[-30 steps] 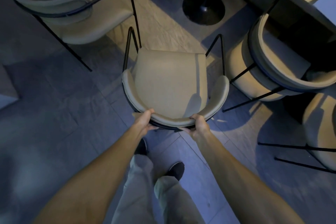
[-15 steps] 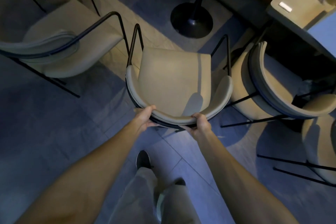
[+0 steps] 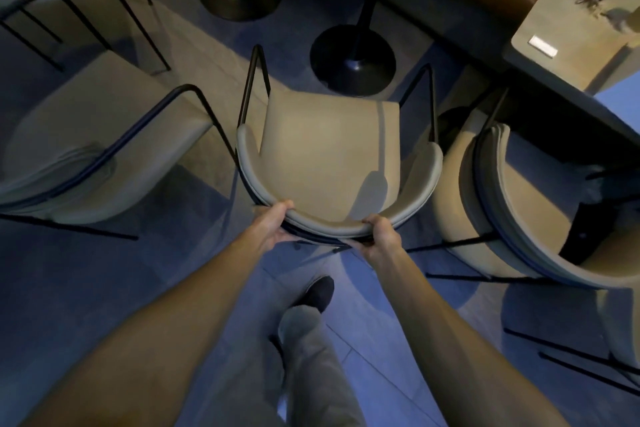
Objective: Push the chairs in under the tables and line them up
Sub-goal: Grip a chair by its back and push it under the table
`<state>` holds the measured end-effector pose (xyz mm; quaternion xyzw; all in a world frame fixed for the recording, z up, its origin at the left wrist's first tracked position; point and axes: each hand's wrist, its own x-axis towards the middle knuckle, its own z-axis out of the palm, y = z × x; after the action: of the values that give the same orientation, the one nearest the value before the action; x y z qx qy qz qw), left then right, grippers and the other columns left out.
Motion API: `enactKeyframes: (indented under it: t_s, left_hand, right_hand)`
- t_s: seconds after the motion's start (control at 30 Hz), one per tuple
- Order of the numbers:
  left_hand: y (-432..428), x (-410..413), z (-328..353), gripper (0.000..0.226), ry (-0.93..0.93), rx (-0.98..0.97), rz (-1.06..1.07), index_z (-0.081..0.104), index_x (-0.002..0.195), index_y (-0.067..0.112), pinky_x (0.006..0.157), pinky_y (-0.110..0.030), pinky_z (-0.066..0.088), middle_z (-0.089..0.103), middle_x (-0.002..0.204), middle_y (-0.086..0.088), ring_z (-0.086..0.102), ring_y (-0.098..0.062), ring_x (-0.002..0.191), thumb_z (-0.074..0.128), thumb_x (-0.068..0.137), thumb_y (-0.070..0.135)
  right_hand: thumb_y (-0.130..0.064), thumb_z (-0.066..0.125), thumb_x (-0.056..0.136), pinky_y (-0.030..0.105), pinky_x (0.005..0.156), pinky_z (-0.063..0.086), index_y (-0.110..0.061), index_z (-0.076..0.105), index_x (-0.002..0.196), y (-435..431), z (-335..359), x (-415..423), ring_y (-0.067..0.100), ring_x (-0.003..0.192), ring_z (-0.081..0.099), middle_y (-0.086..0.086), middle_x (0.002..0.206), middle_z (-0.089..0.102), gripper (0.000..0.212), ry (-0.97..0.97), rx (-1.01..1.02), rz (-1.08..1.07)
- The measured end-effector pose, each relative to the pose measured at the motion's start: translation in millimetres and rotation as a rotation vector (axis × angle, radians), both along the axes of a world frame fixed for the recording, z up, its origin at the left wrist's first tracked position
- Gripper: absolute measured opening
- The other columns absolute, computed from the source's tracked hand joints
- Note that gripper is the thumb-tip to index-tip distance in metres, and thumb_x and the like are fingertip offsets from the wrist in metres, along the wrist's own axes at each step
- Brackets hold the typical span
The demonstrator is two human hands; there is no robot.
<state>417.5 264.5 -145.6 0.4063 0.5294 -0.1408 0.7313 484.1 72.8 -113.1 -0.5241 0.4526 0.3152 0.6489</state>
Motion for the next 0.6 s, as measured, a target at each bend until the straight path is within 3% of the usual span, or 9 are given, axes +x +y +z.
enactKeyframes:
  t_s: [0.1, 0.2, 0.27, 0.4, 0.53, 0.6]
  left_hand:
    - [6.1, 31.3, -6.3, 0.039, -0.001, -0.006, -0.011, 0.053, 0.132, 0.007, 0.067, -0.049, 0.059, 0.064, 0.124, -0.014, 0.065, -0.027, 0.096, 0.060, 0.095, 0.017]
    - [9.6, 62.2, -7.2, 0.030, 0.006, -0.016, -0.065, 0.052, 0.127, 0.010, 0.085, -0.051, 0.055, 0.063, 0.121, -0.011, 0.061, -0.028, 0.104, 0.055, 0.099, 0.020]
    - [16.0, 80.0, -7.0, 0.028, 0.000, -0.014, -0.078, 0.051, 0.126, 0.012, 0.089, -0.052, 0.054, 0.062, 0.121, -0.011, 0.060, -0.029, 0.106, 0.054, 0.100, 0.021]
    - [31.5, 115.6, -8.6, 0.029, 0.002, 0.001, -0.099, 0.050, 0.126, 0.014, 0.090, -0.052, 0.055, 0.063, 0.114, -0.010, 0.063, -0.029, 0.100, 0.055, 0.099, 0.022]
    - [53.6, 157.6, -12.2, 0.035, 0.008, 0.029, -0.107, 0.053, 0.128, 0.012, 0.075, -0.048, 0.060, 0.066, 0.117, -0.011, 0.067, -0.031, 0.097, 0.060, 0.095, 0.021]
    - [66.0, 180.0, -12.9, 0.035, 0.008, 0.024, -0.118, 0.053, 0.128, 0.011, 0.077, -0.049, 0.059, 0.066, 0.116, -0.012, 0.067, -0.031, 0.097, 0.060, 0.094, 0.020]
  right_hand:
    - [0.001, 0.060, 0.091, 0.048, 0.047, 0.055, -0.001, 0.055, 0.116, 4.1, 0.0, 34.0, 0.042, 0.105, 0.060, 0.021, 0.120, 0.060, 0.026, 0.008, -0.024, 0.015]
    - [0.001, 0.060, 0.091, 0.048, 0.048, 0.056, 0.001, 0.055, 0.117, 9.2, -1.7, 66.1, 0.040, 0.101, 0.062, 0.020, 0.114, 0.061, 0.027, 0.021, -0.043, 0.017]
    - [0.001, 0.060, 0.091, 0.050, 0.051, 0.056, 0.000, 0.055, 0.118, 15.6, -3.7, 86.1, 0.040, 0.100, 0.062, 0.020, 0.110, 0.061, 0.028, 0.024, -0.046, 0.030]
    - [0.000, 0.060, 0.090, 0.046, 0.048, 0.058, -0.001, 0.055, 0.123, 30.0, -5.5, 120.1, 0.039, 0.100, 0.063, 0.021, 0.119, 0.061, 0.034, 0.021, -0.057, 0.016]
    - [0.000, 0.062, 0.088, 0.048, 0.052, 0.060, -0.004, 0.056, 0.122, 48.8, -5.7, 158.8, 0.039, 0.103, 0.064, 0.020, 0.122, 0.063, 0.034, 0.019, -0.069, 0.011]
    - [0.000, 0.062, 0.089, 0.048, 0.051, 0.061, -0.005, 0.056, 0.122, 61.3, -4.2, 178.6, 0.039, 0.105, 0.064, 0.019, 0.123, 0.063, 0.034, 0.025, -0.074, 0.010]
